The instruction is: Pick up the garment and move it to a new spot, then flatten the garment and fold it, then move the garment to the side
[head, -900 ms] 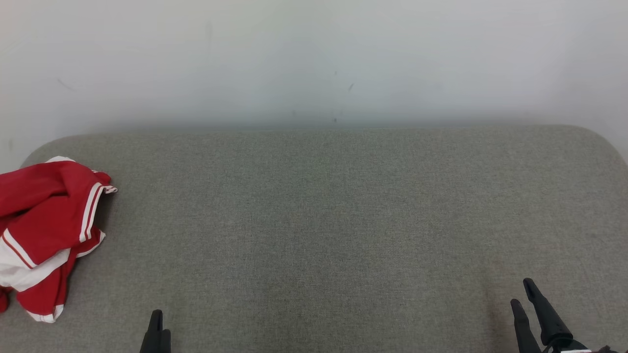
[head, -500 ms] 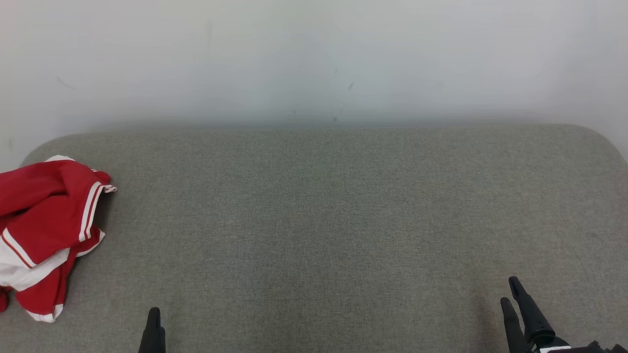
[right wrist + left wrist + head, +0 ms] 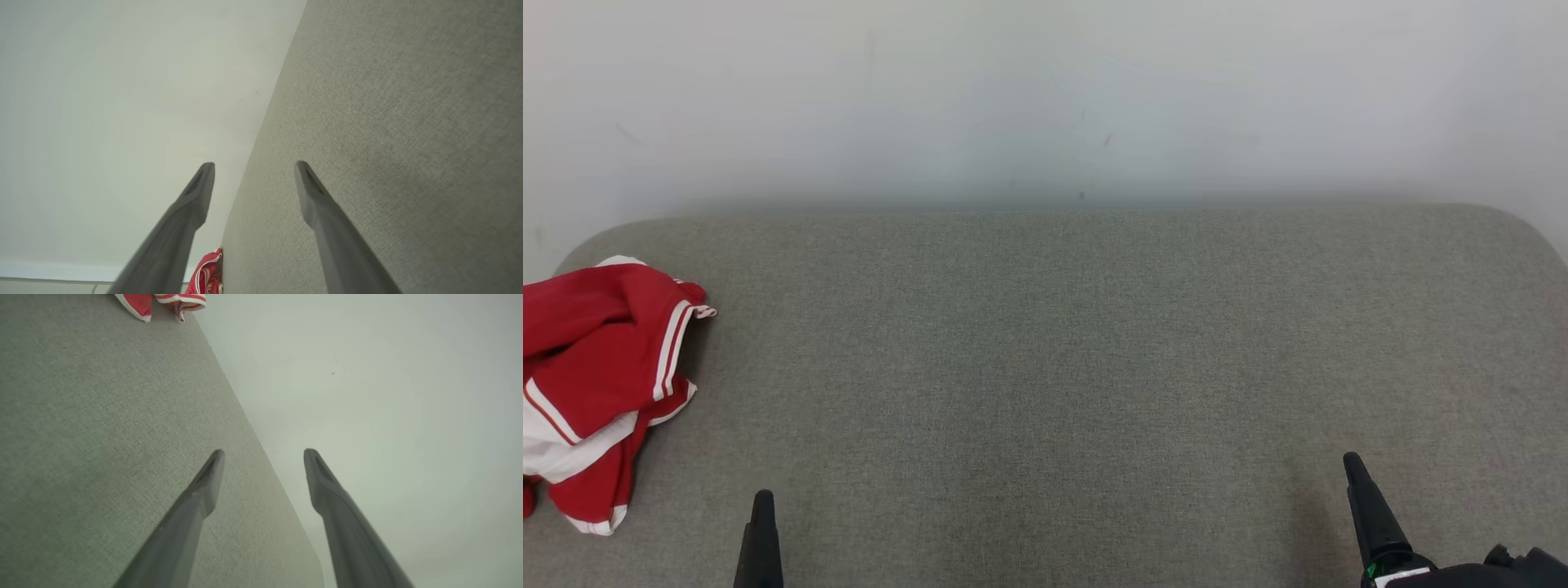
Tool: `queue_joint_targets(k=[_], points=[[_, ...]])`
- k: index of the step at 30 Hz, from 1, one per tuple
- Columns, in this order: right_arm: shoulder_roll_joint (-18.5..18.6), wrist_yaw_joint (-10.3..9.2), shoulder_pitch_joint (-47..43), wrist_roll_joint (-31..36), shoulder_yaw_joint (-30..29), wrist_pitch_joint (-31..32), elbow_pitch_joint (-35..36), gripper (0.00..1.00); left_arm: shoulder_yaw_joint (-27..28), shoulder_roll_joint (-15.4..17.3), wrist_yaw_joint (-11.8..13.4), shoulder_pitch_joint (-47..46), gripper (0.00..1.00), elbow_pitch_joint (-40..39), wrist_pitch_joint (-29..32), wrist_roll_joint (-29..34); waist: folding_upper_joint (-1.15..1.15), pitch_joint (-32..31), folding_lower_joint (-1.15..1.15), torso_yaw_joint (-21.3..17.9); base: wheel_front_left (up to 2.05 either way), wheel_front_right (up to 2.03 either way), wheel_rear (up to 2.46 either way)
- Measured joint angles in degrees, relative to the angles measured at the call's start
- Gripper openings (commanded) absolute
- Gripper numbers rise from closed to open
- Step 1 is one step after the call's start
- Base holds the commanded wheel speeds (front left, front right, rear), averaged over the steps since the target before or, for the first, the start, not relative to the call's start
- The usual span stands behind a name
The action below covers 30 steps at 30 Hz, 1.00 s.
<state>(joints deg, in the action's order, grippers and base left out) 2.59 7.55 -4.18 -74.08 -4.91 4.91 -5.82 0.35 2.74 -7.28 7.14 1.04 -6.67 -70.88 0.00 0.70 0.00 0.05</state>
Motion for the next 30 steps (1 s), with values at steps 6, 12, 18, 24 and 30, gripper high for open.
queue_joint_targets(k=[6, 12, 18, 24, 30], points=[[0.0, 0.0, 0.5, 5.9, 1.1, -1.5, 0.4, 1.0, 0.0, 0.0, 0.8, -0.2, 1.0, -0.5, -0.6, 5.5, 0.0, 0.2, 0.0, 0.0, 0.0, 0.0, 0.0], [0.0, 0.0, 0.6, 13.2, 2.2, -3.3, 0.8, 1.0, -0.7, 0.0, 2.3, -0.4, 1.0, -1.0, -1.4, 12.4, 0.0, 0.4, 0.0, -0.1, 0.0, 0.0, 0.0], [0.0, 0.0, 0.8, 21.1, 3.4, -4.9, 0.8, 1.0, -1.7, 0.0, 4.2, -0.6, 1.0, -1.0, -1.9, 20.6, 0.0, 0.7, 0.0, -0.3, 0.0, 0.0, 0.0], [0.1, 0.0, 1.5, 28.9, 4.1, -6.4, 0.7, 1.0, -2.9, 0.0, 5.9, -1.4, 1.0, -0.5, -2.7, 29.1, 0.0, 0.8, 0.0, -0.4, 0.0, 0.0, 0.0], [0.1, 0.0, 1.6, 35.6, 4.3, -7.8, 0.5, 1.0, -4.6, 0.5, 7.6, -1.6, 1.0, 0.0, -3.4, 35.4, 0.0, 0.7, 0.0, -0.5, 0.0, 0.0, 0.0]])
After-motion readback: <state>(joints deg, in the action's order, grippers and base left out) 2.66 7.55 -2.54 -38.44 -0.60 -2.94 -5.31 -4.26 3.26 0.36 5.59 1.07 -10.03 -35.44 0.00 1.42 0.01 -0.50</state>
